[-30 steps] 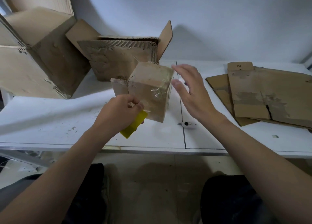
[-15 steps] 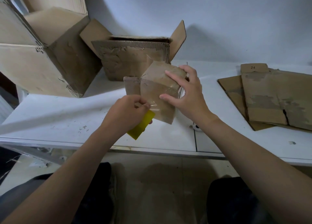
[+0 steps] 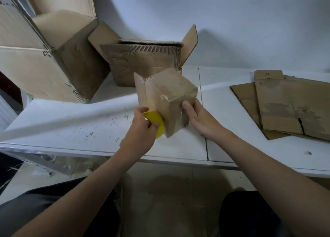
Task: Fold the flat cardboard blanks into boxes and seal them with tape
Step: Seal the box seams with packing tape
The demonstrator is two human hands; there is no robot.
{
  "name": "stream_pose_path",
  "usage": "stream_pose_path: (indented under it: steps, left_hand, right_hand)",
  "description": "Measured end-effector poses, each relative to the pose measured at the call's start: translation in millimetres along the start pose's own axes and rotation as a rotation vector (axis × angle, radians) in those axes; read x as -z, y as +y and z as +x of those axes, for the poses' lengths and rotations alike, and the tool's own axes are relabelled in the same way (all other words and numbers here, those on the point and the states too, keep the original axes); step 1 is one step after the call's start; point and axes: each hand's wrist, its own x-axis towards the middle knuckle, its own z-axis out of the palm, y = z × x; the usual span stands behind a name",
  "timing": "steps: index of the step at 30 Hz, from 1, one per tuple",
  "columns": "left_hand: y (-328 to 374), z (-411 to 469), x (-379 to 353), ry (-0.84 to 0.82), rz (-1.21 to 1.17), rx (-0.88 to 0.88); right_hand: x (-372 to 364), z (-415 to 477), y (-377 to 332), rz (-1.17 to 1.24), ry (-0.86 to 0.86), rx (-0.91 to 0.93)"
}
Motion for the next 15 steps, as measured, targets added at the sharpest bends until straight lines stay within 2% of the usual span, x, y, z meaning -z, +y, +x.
stream_pose_path:
  steps: [2,7,11,15]
  left_hand:
    - [-2,-3,2,0.067,-0.041,-0.069]
    - [1,-7,22,0.239,-0.186,-0.253]
    - [4,-6,35,0.241,-0.255,-0.291]
    - [1,-2,35,0.202,-0.197,-0.277]
  right_hand:
    - [2,-3,-8,-0.086,0.041,0.022]
    - [20,-14,-35,0.028,0.318,0.082]
    - [21,-30,-46,0.087,0.336,0.202]
    - [14,-33,-46,0.009,0.307,0.258]
